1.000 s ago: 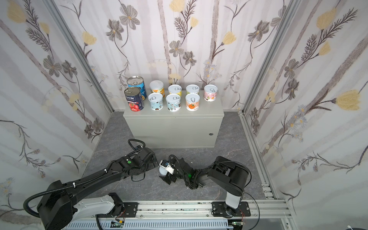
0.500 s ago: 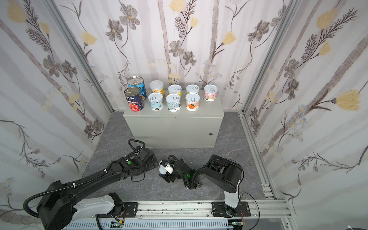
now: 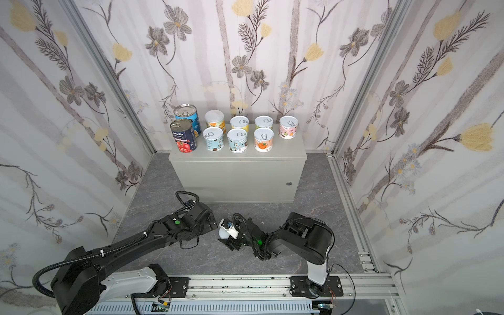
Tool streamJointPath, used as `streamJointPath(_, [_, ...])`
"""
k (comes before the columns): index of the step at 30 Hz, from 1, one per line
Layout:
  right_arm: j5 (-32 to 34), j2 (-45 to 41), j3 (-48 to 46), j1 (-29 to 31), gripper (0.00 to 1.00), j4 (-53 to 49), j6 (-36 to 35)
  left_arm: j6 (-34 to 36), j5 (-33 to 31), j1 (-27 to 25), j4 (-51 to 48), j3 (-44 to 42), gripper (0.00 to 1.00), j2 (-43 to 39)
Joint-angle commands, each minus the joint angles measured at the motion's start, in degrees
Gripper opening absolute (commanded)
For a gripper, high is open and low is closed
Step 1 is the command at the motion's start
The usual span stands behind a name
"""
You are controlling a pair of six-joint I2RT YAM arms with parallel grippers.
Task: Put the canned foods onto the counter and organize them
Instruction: 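Close the right gripper on the pink can's top beside the left gripper, then open the left gripper and carry the pink can up with the right gripper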
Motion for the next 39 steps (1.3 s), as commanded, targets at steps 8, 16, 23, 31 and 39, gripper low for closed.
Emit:
streamJointPath(8, [4.3, -2.9, -3.0, -0.3, 0.53, 5.8, -0.2, -0.5, -0.2, 0.0, 0.3, 0.5, 1.00, 0.0])
streamJointPath(16, [5.1, -5.6, -5.1, -0.4, 0.52, 6.6, 0.5, 0.2, 0.6, 0.0, 1.1, 0.6, 1.00, 0.1])
streamJointPath(23, [1.5, -9.1, -8.2, -1.6, 0.48, 9.0, 2.8, 3.9, 0.7, 0.0, -0.2, 2.4, 1.00, -0.7])
streamJointPath(31, [2.5, -15.4, -11.0, -3.0, 0.38, 9.5, 2.2, 12.6, -0.9, 0.0, -0.3, 4.1, 1.00, -5.1])
streamJointPath(39, [3.0, -24.9, -11.0, -4.5, 0.40, 2.6, 1.9, 22.3, 3.2, 0.0, 7.8, 4.0, 1.00, -10.5])
